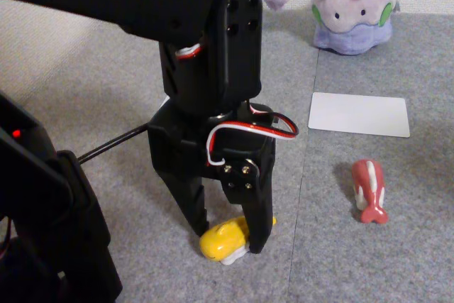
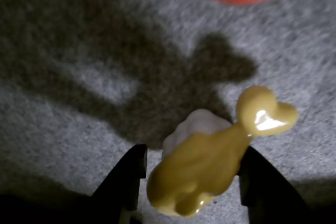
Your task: Wooper wants to eat egg sudhi, and Goomy wants to eat shrimp sushi
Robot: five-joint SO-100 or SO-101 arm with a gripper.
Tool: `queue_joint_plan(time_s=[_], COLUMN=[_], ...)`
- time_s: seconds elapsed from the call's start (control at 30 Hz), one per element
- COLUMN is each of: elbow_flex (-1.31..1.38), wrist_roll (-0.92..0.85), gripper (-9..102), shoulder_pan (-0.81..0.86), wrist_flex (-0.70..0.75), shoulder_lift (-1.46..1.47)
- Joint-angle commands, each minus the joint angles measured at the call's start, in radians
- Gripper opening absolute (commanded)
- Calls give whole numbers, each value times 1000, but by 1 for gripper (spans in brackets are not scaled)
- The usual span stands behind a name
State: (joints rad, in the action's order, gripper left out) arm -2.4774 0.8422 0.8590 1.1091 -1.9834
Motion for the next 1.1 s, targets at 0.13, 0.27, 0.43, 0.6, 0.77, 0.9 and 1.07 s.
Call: queue_joint_plan(time_s=[0.13,0.27,0.43,0.6,0.77,0.9,1.07], elbow_flex=[0,0,0,0,15,15,28], wrist_roll=[8,8,18,20,40,86,176], gripper=[14,13,6,6,6,6,6], shoulder_pan=[-2,-2,-2,-17,-29,-104,-199], wrist_flex=[-17,-23,-23,-17,-3,18,29], shoulder_lift=[-17,-17,-17,-17,-32,-34,-87])
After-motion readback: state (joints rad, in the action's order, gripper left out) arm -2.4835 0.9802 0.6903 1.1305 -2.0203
